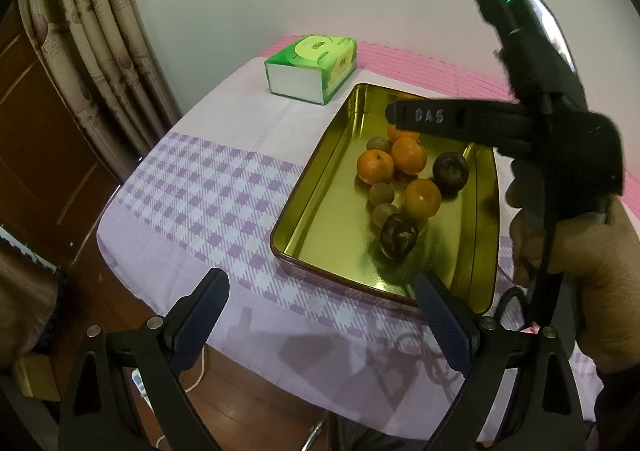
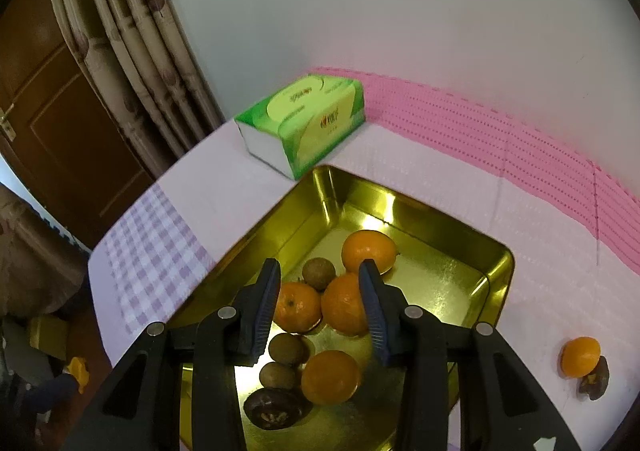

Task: Organize fruits
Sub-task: 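Lower the mandarin into the tin and open the right gripper, then withdraw the right gripper from the tin toward the remaining fruits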

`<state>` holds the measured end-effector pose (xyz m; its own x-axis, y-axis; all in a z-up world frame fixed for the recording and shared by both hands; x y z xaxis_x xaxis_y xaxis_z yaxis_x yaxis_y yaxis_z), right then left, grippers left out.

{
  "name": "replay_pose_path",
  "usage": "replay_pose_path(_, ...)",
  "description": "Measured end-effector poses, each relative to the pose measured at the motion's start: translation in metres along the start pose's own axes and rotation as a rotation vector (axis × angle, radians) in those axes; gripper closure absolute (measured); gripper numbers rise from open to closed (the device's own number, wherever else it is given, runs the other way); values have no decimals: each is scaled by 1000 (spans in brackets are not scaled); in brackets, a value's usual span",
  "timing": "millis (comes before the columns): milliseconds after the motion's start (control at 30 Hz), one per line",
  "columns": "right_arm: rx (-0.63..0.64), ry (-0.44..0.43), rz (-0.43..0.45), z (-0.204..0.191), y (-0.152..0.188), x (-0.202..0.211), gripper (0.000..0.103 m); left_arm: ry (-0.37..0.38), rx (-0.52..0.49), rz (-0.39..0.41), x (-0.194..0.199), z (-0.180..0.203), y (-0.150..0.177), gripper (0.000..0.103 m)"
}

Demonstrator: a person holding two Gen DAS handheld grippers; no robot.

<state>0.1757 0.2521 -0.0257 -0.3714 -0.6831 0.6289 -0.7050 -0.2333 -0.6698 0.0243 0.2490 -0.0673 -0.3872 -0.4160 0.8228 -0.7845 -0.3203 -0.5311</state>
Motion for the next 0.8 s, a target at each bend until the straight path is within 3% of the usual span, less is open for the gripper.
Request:
replay_pose_path(200,-17,-33,75,-3,-3,32,64,-8,-13,15,3,2,0,9)
replay_pose_path(367,-38,-18,139,8,19,76,60,-32,-35,38,7,5,1,9)
replay_pose_path(567,-84,120,171,61,82,142,54,-54,-74,59,13,13,4,9)
replay_pose_path(800,-226,381,148,176,165,218,53,-84,-160,122,23,32,7,9)
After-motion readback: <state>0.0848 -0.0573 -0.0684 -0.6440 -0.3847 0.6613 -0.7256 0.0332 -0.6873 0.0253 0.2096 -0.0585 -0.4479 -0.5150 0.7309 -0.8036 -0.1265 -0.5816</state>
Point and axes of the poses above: each gripper's, at about its wrist camera, not at the fingertips, and x roughly against the way its jaws point, z to its right, y to its underside, the point moved 8 cm from there along -x, roughly the way its jaws point, and after that the axes turned 13 degrees about -y, right-handed, at the moved point
